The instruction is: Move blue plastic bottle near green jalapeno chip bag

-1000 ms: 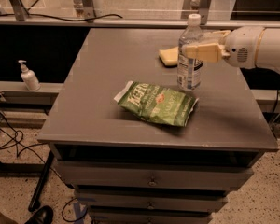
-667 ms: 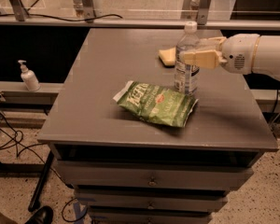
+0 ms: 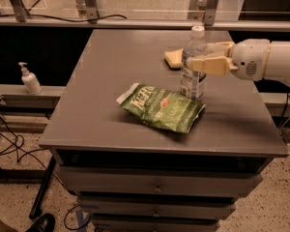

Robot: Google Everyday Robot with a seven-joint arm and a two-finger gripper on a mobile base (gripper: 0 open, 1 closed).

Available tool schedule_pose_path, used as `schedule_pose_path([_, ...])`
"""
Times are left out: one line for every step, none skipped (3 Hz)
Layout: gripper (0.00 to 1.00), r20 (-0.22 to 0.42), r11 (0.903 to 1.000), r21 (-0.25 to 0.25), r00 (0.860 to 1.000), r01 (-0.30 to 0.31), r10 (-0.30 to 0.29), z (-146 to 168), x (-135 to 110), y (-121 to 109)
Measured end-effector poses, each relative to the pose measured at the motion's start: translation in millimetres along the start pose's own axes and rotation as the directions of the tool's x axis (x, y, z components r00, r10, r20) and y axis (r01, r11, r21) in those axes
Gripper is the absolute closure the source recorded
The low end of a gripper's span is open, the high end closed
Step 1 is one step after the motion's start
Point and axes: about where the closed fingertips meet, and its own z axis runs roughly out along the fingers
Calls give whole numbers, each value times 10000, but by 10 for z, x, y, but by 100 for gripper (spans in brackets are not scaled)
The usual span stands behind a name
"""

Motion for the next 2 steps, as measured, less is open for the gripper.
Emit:
schedule_pose_path([59, 64, 9996, -248, 9999, 130, -128, 4, -23, 30])
schedule_pose_path([36, 123, 9989, -432, 9997, 201, -195, 6, -38, 55])
